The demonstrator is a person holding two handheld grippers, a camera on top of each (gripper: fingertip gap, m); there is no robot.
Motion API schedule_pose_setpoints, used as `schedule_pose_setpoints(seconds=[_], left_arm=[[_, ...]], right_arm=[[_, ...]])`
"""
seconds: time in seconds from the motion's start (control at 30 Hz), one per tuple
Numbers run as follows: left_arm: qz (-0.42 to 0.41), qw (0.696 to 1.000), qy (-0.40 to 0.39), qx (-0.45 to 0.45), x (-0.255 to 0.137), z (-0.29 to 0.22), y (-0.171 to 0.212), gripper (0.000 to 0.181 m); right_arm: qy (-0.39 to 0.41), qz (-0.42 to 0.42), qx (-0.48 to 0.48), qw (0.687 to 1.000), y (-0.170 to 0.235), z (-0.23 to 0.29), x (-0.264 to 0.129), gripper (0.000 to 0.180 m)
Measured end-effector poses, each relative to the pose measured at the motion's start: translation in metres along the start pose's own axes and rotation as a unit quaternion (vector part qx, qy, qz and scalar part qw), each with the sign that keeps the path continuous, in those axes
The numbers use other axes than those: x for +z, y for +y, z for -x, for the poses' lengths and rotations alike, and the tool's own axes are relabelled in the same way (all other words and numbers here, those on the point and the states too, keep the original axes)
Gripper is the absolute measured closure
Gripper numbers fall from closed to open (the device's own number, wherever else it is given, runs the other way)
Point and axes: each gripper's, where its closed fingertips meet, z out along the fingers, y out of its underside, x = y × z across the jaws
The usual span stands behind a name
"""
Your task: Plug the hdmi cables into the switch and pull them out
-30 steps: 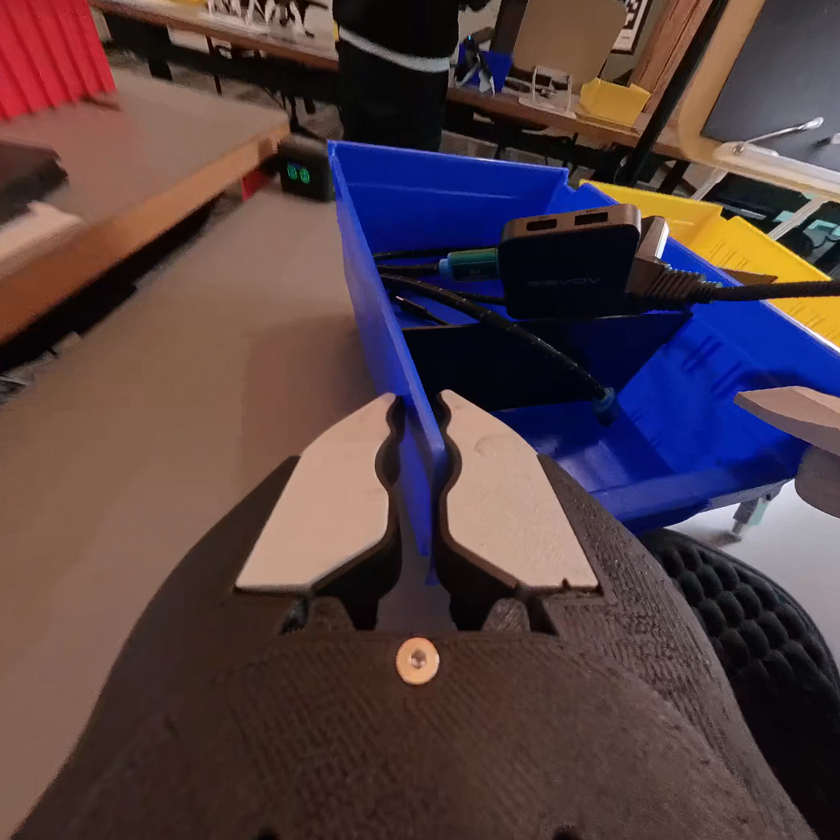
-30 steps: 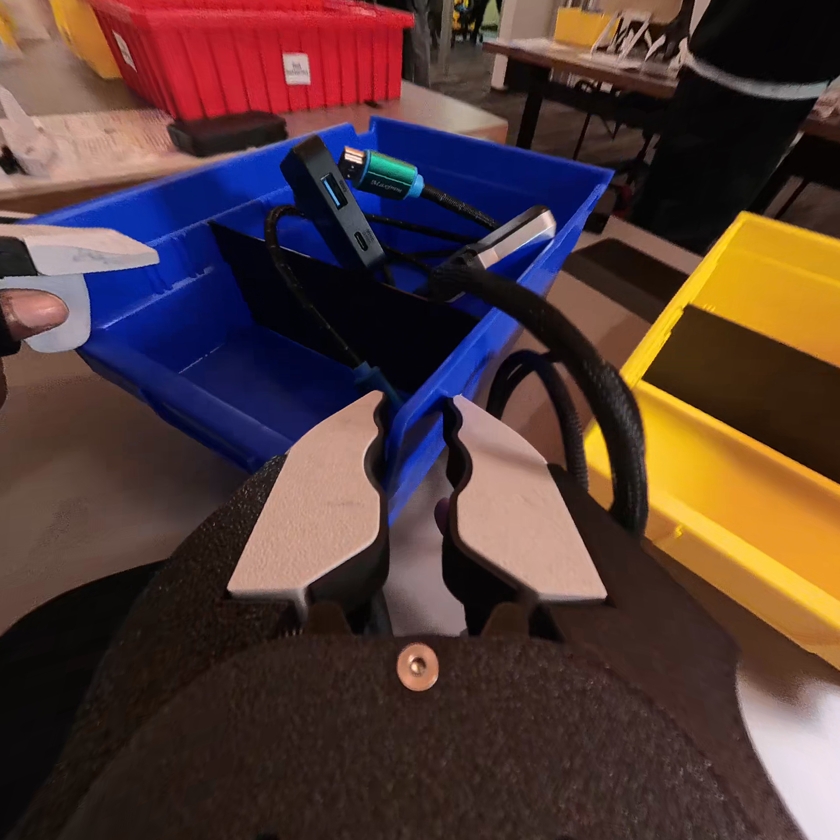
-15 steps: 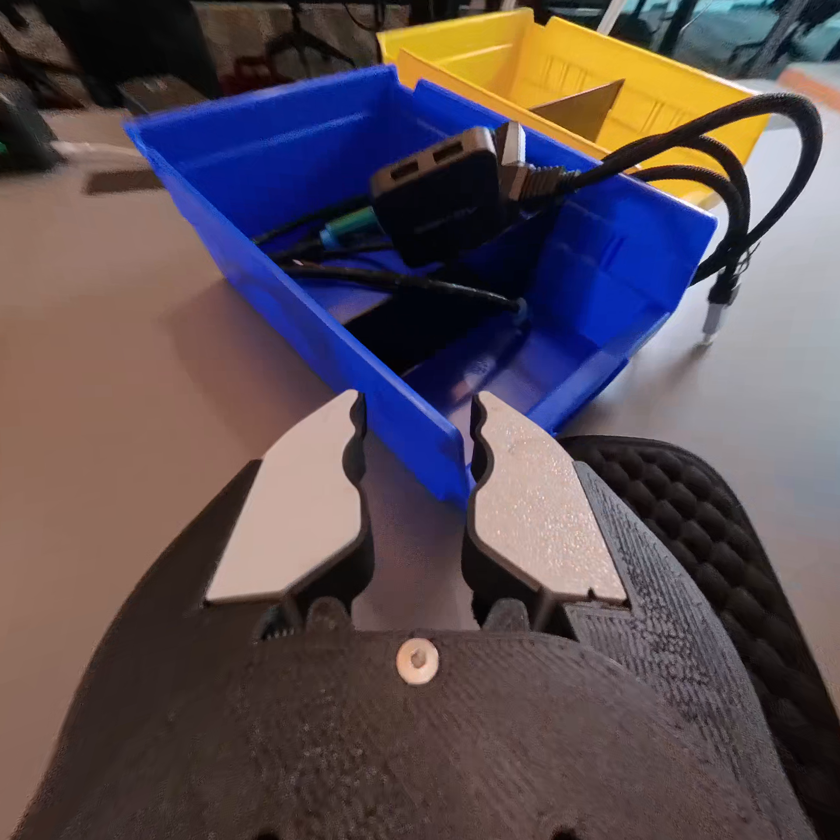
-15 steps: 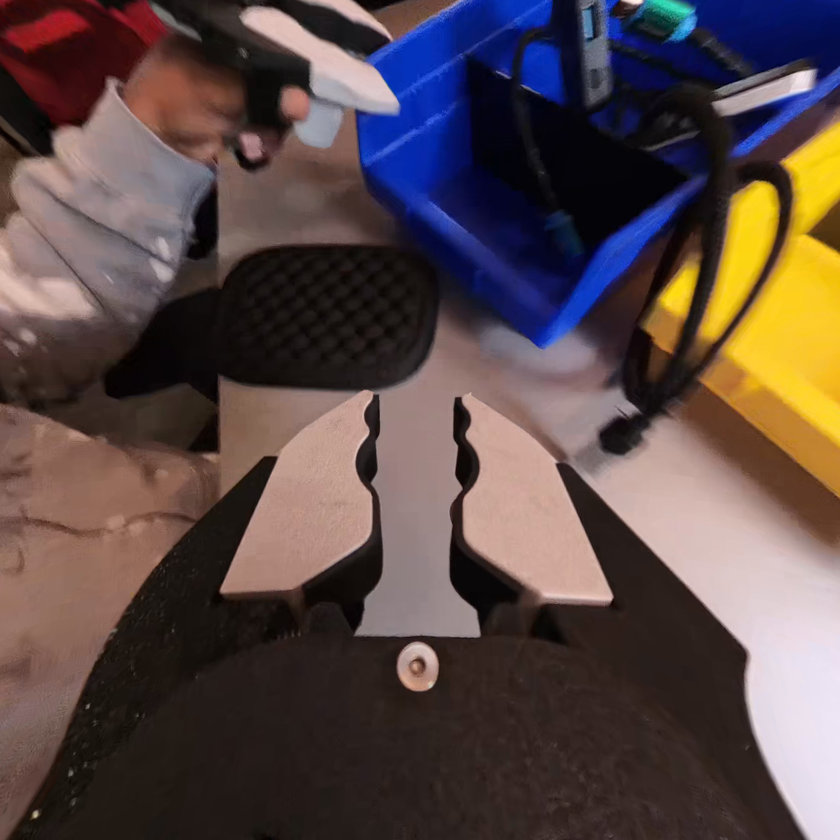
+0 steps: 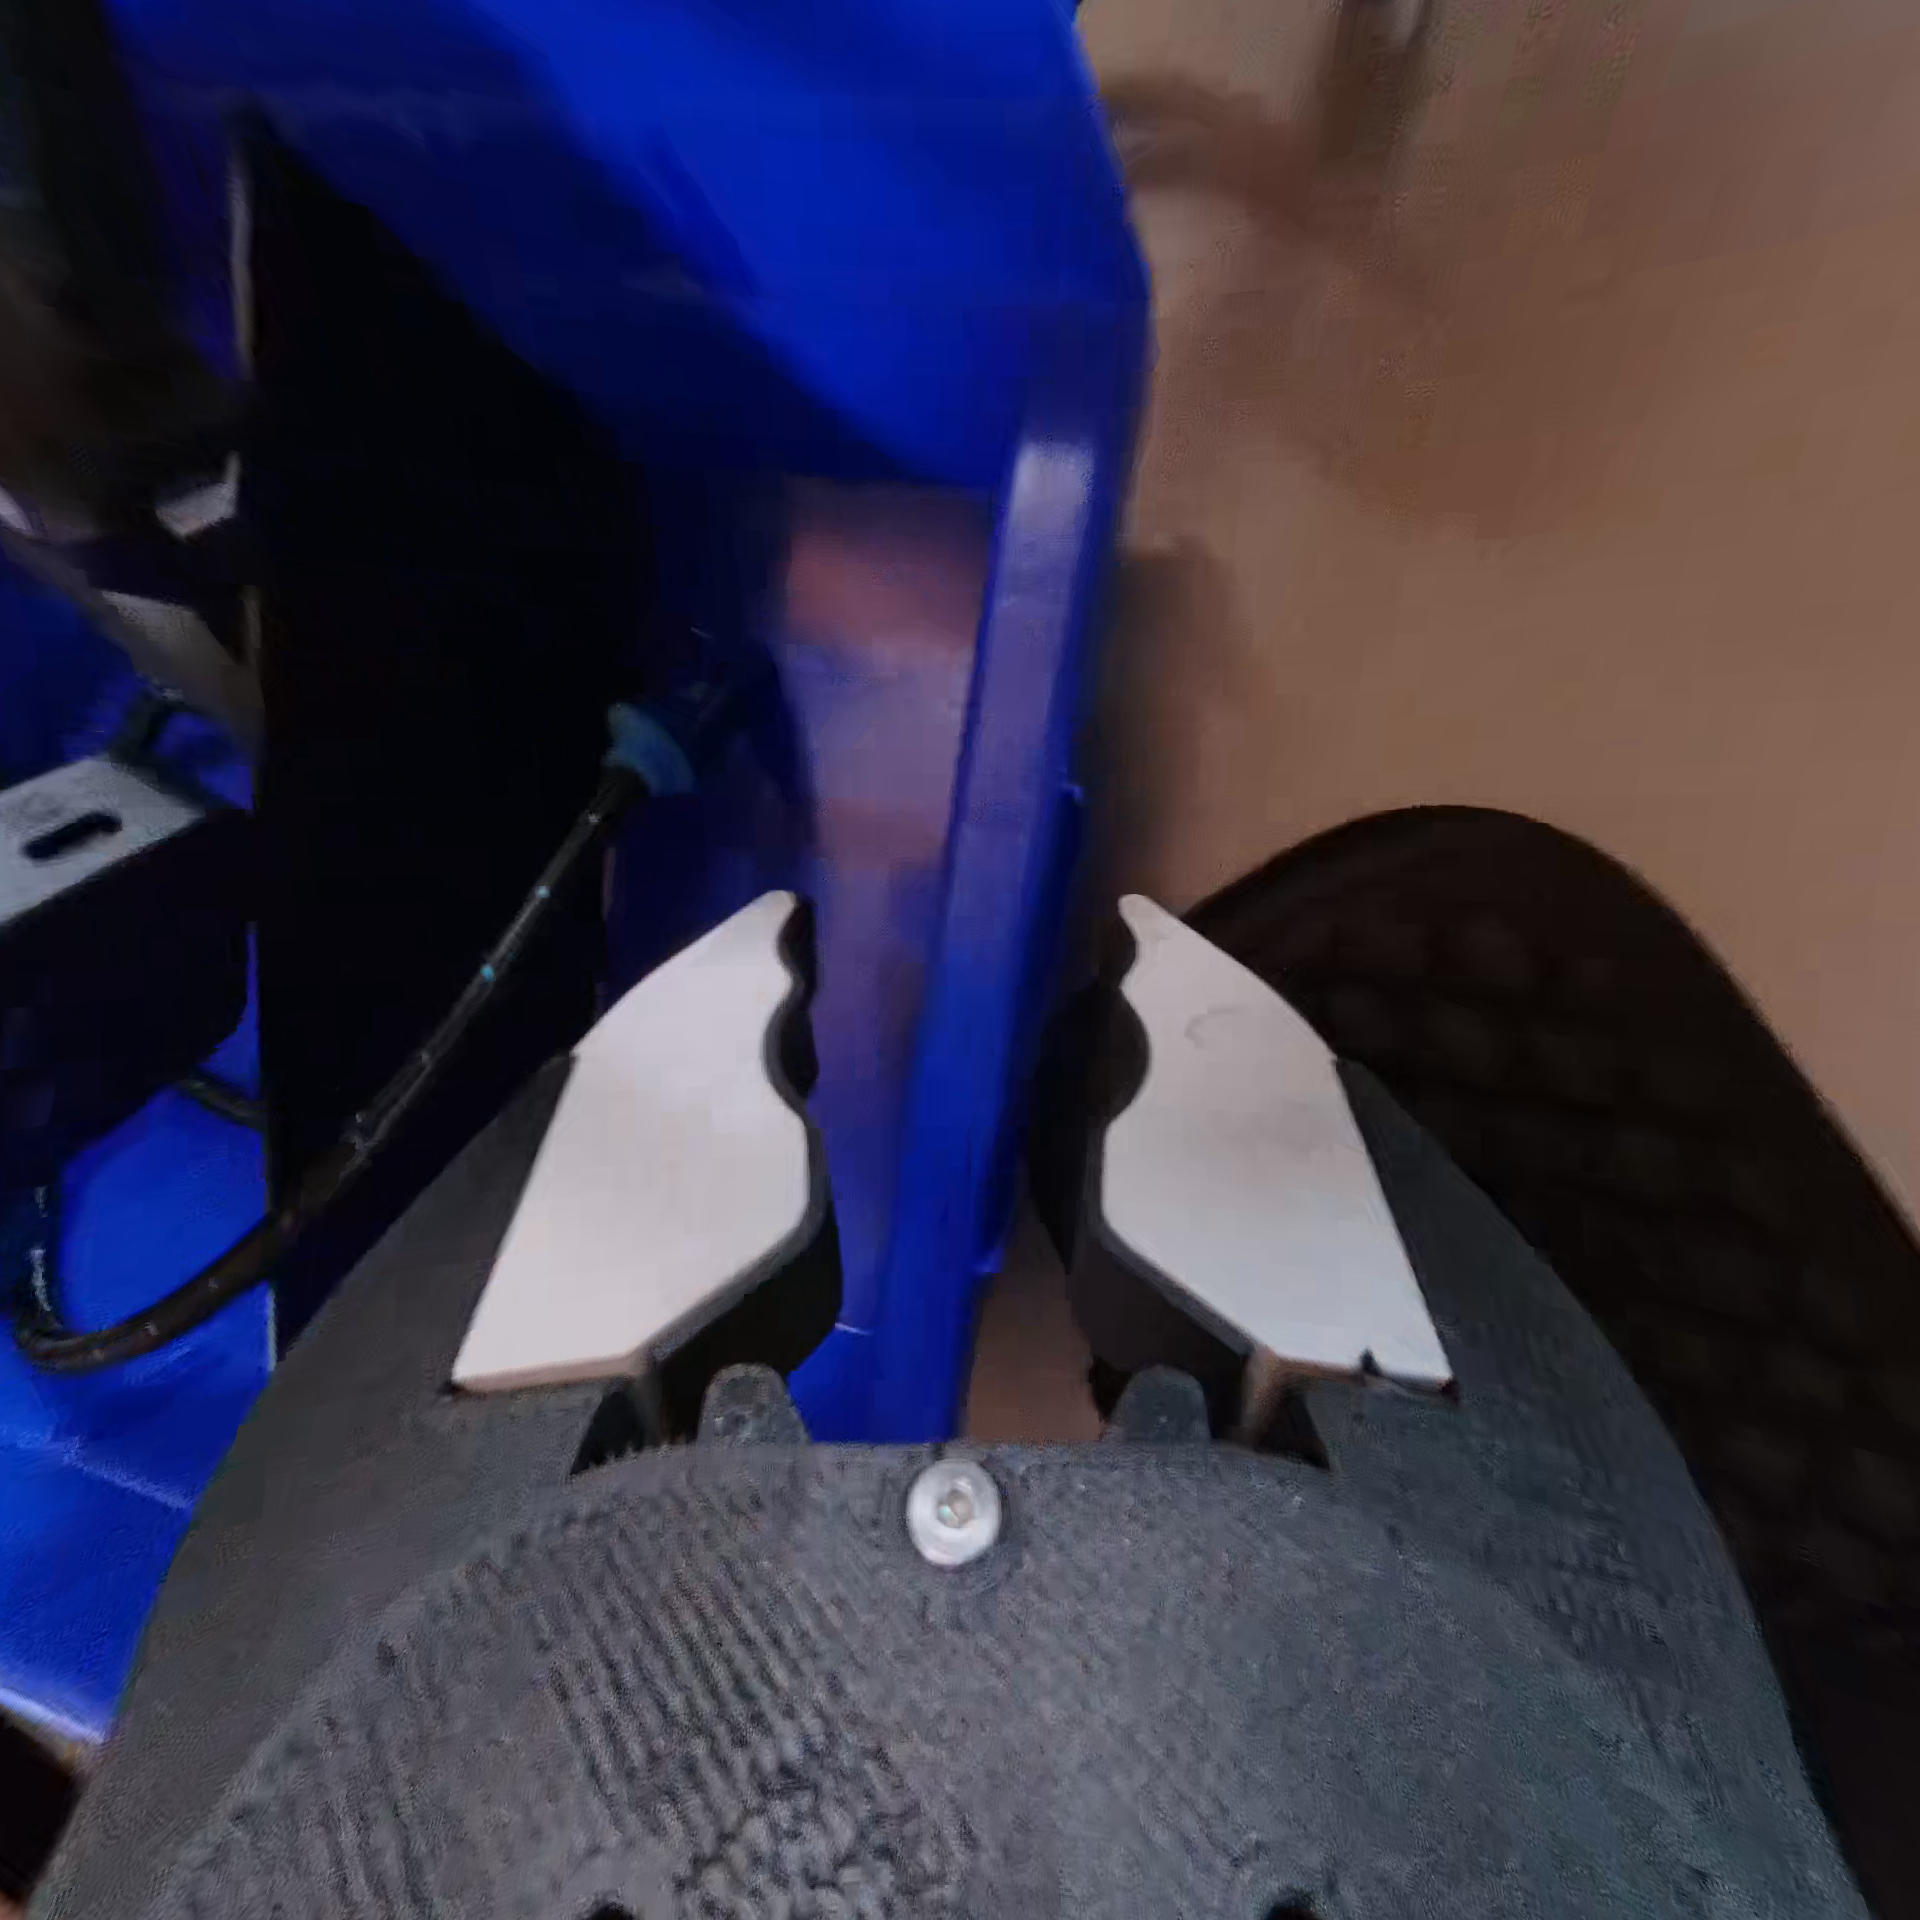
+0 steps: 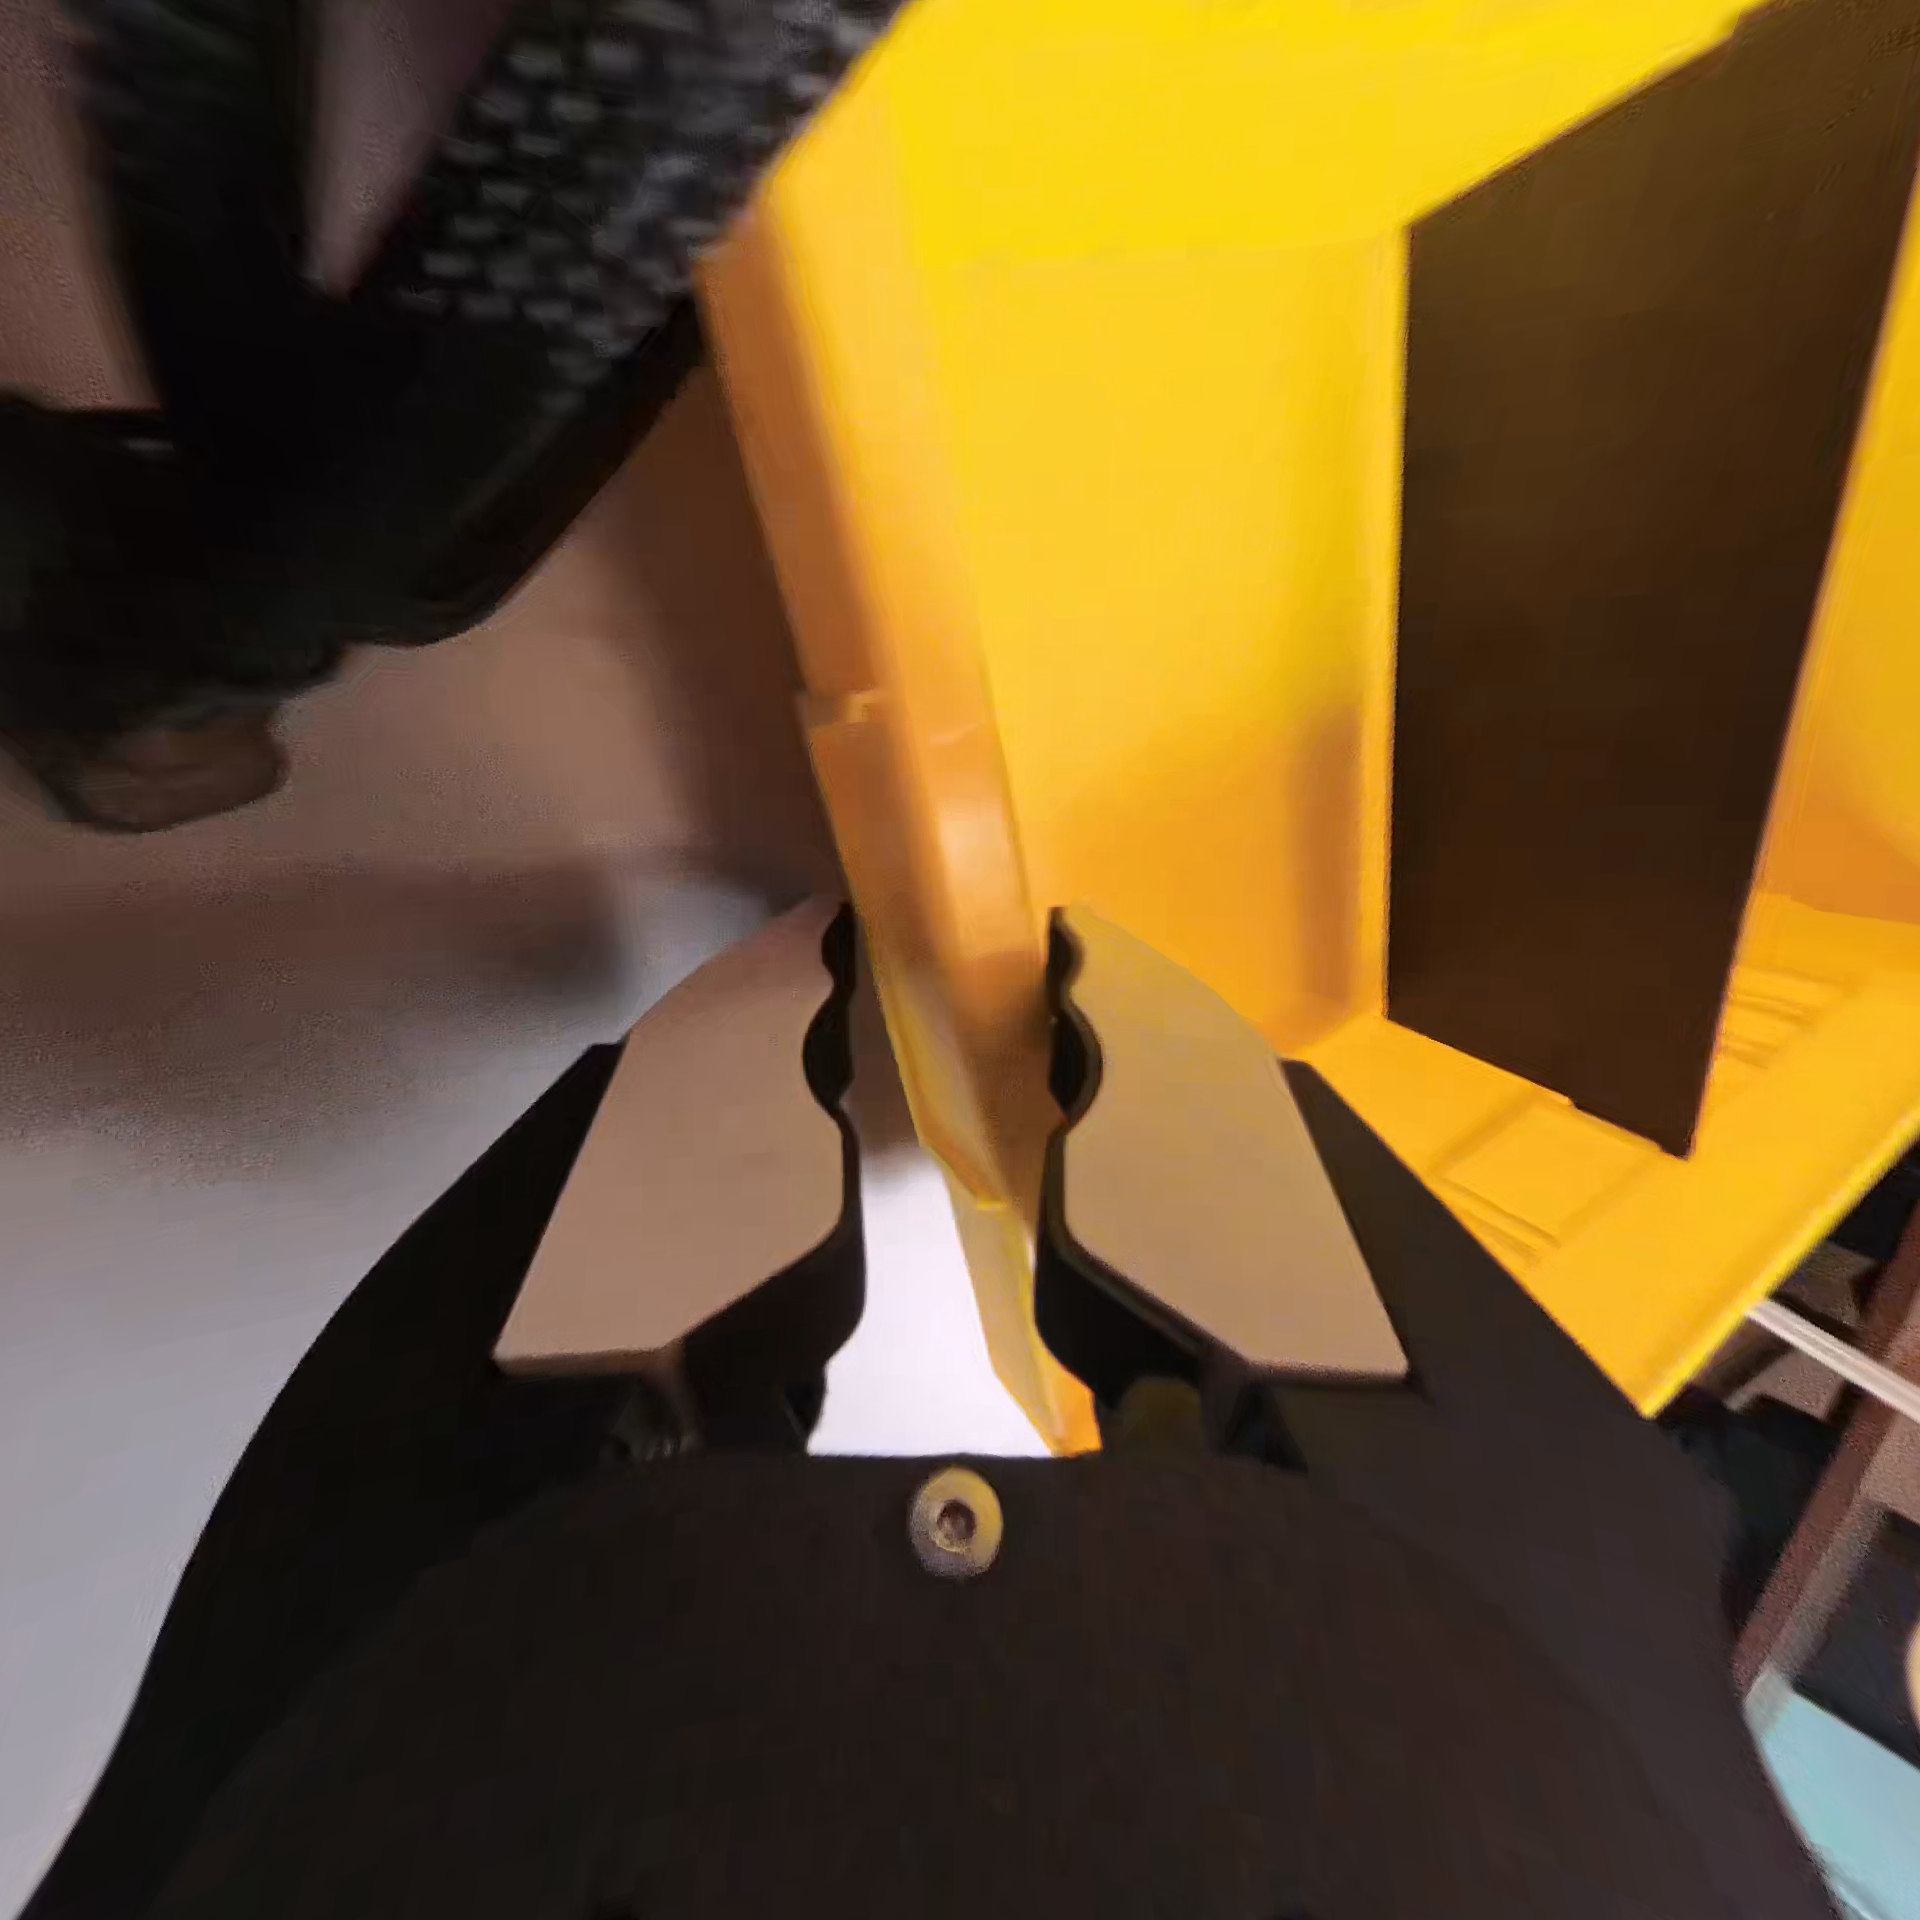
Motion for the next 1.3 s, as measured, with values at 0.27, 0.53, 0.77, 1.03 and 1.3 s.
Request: schedule_pose_setpoints(seconds=[0.27, 0.53, 0.77, 1.03, 1.3], left_arm=[[0.006, 0.999, 0.006, 0.049, 0.010, 0.005, -0.002, 0.154], [-0.002, 0.998, -0.004, 0.059, 0.017, 0.018, -0.012, 0.154], [-0.005, 0.998, -0.017, 0.061, 0.030, 0.045, -0.031, 0.154], [-0.002, 0.998, -0.012, 0.060, 0.044, 0.076, -0.046, 0.154], [-0.008, 0.997, -0.034, 0.066, 0.049, 0.091, -0.052, 0.150]], right_arm=[[0.013, 0.038, 0.104, 0.994, 0.072, 0.054, -0.054, 0.144], [0.080, 0.106, 0.199, 0.971, 0.170, 0.109, -0.112, 0.146], [0.102, 0.147, 0.261, 0.949, 0.243, 0.100, -0.127, 0.146], [0.117, 0.179, 0.306, 0.928, 0.283, 0.067, -0.117, 0.147], [0.122, 0.099, 0.363, 0.919, 0.251, 0.037, -0.116, 0.136]])
